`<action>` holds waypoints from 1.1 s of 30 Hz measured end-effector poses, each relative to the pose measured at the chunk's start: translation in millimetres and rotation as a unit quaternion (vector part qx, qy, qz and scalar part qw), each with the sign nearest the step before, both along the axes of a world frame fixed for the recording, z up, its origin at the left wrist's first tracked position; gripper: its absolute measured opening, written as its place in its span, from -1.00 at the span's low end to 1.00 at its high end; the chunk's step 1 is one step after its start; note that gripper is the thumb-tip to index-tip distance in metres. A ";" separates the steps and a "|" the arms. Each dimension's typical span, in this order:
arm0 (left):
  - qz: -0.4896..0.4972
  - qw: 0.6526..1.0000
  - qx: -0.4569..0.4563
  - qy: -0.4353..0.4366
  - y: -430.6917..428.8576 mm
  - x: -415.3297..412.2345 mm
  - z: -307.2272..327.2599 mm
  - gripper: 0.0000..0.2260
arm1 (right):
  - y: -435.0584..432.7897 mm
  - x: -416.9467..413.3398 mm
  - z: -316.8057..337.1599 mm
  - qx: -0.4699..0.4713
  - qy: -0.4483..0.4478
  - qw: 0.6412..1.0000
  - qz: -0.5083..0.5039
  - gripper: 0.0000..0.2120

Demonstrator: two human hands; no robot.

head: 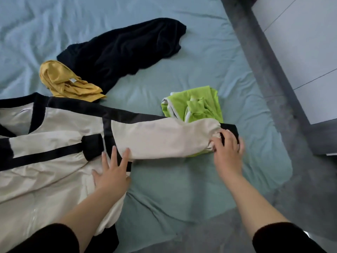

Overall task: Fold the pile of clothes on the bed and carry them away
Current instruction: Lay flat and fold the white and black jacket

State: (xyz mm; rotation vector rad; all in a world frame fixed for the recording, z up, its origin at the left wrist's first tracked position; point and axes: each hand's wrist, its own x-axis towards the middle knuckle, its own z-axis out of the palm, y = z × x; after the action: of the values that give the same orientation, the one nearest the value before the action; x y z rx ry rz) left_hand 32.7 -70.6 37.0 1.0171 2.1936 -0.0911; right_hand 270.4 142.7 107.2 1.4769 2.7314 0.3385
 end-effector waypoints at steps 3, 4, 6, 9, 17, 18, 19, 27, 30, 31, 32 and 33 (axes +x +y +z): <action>-0.026 1.000 -0.003 -0.001 15.0 2.7 -0.2 -0.23 | 2.6 38.5 -36.6 -0.198 -0.162 0.964 -0.074 -0.32; -0.031 0.999 -0.003 -0.007 20.1 2.6 -0.4 -0.22 | 3.1 44.9 -45.1 -0.231 -0.128 0.959 -0.104 -0.38; -0.040 0.999 -0.004 -0.016 31.5 1.1 -0.4 -0.19 | 7.3 46.4 -55.5 -0.259 0.074 0.944 -0.189 -0.51; -0.055 0.998 -0.007 -0.012 48.1 -2.9 -3.0 -0.20 | 33.9 27.1 -58.7 -0.251 0.363 0.828 -0.346 -0.56; -0.057 0.998 -0.026 0.008 59.8 -0.9 -17.1 -0.23 | 109.6 10.5 -30.1 -0.445 0.506 0.629 -0.386 -0.87; -0.059 0.998 -0.018 0.012 59.8 1.1 -18.8 -0.21 | 116.2 9.3 -23.7 -0.424 0.552 0.630 -0.345 -0.93; -0.061 0.998 -0.009 0.015 59.8 2.9 -20.5 -0.18 | 121.2 9.5 -18.8 -0.397 0.576 0.641 -0.315 -0.96; -0.078 0.997 -0.020 -0.006 67.5 -0.7 -40.6 -0.10 | 79.1 25.1 -74.1 -0.321 0.558 0.572 -0.509 -0.54; -0.073 0.996 0.053 0.024 74.8 -0.9 -48.3 -0.22 | 62.7 15.0 -82.6 -0.372 0.646 0.409 -0.526 -0.73; -0.074 0.996 0.043 0.018 77.2 -3.1 -53.0 -0.26 | 58.1 9.7 -84.0 -0.387 0.651 0.400 -0.516 -0.79; -0.081 0.997 0.015 0.003 79.3 -5.9 -58.4 -0.28 | 54.4 3.5 -84.0 -0.401 0.653 0.400 -0.503 -0.82; -0.093 0.995 -0.017 -0.012 81.2 -9.0 -64.0 -0.29 | 52.1 -3.5 -82.6 -0.416 0.658 0.398 -0.486 -0.82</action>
State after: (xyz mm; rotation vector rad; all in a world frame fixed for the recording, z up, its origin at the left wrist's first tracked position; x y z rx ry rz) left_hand 23.7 10.6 -27.1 1.1950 2.0652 -0.1988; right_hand 266.9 194.8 24.6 2.7298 0.6786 -2.5515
